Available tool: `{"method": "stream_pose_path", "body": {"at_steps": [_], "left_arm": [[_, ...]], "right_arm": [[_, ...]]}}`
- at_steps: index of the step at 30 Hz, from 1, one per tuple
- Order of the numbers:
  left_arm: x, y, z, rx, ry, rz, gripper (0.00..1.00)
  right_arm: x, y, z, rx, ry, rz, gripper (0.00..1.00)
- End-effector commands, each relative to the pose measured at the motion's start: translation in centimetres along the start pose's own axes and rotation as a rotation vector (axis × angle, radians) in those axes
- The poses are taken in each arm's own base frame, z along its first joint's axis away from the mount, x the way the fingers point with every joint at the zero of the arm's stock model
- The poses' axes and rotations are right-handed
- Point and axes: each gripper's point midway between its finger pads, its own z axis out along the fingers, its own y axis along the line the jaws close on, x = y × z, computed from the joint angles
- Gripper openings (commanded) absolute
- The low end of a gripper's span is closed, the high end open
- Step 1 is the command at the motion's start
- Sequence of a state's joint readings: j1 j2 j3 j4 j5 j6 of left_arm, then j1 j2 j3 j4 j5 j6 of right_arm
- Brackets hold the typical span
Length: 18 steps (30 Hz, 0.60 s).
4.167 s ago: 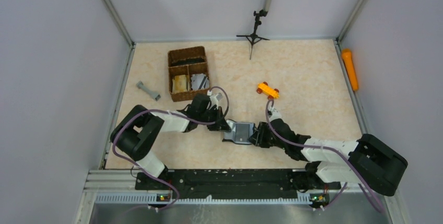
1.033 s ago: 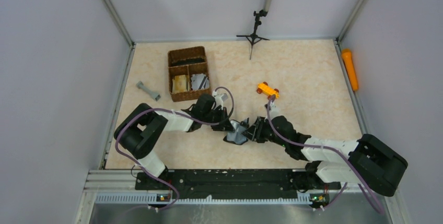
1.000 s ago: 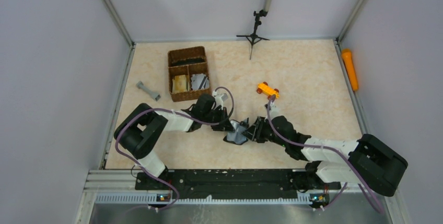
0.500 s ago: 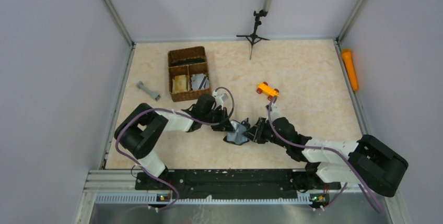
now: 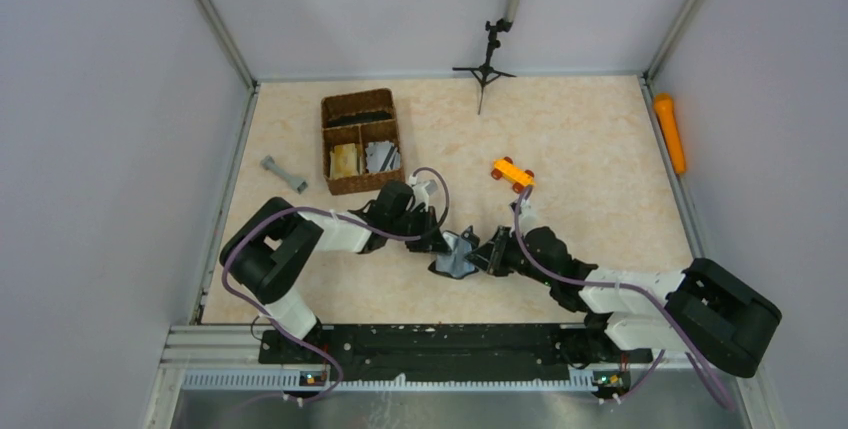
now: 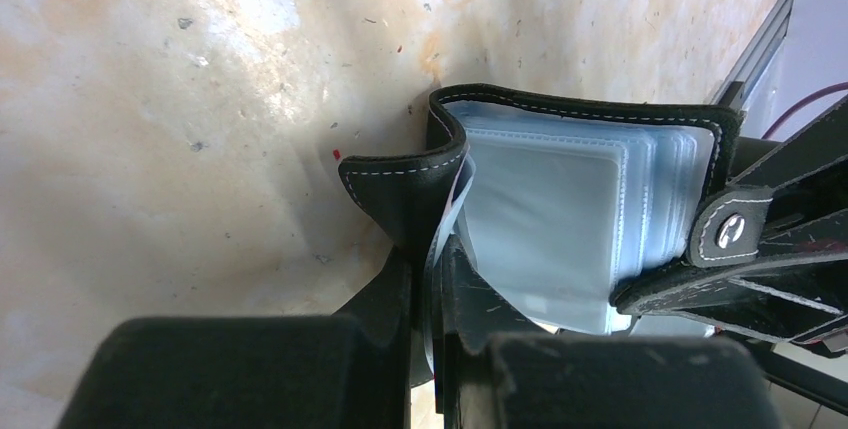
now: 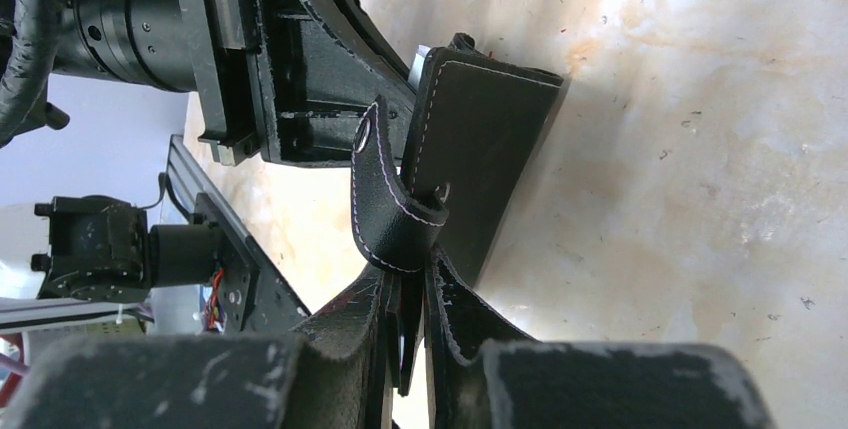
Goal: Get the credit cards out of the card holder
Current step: Remove the credit card from the card holder.
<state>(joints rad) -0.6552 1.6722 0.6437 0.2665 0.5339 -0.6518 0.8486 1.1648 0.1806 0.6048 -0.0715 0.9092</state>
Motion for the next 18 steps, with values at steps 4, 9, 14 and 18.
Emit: {"method": "stream_pose_path", "body": {"at_steps": [4, 9, 14, 18], "left_arm": [[2.1, 0.4, 0.9, -0.021, 0.063, -0.01, 0.0], [2.3, 0.2, 1.0, -0.018, 0.067, -0.008, 0.0], [2.2, 0.1, 1.1, -0.016, 0.066, -0.006, 0.0], [2.2, -0.1, 1.1, -0.007, 0.068, -0.009, 0.0]], "right_arm": [[-1.6, 3.9, 0.2, -0.163, -0.045, -0.024, 0.08], [-1.3, 3.6, 0.5, -0.147, -0.032, -0.015, 0.07], [-1.3, 2.9, 0.8, -0.1, -0.022, -0.017, 0.05], [-1.2, 2.6, 1.2, -0.076, -0.006, -0.018, 0.04]]}}
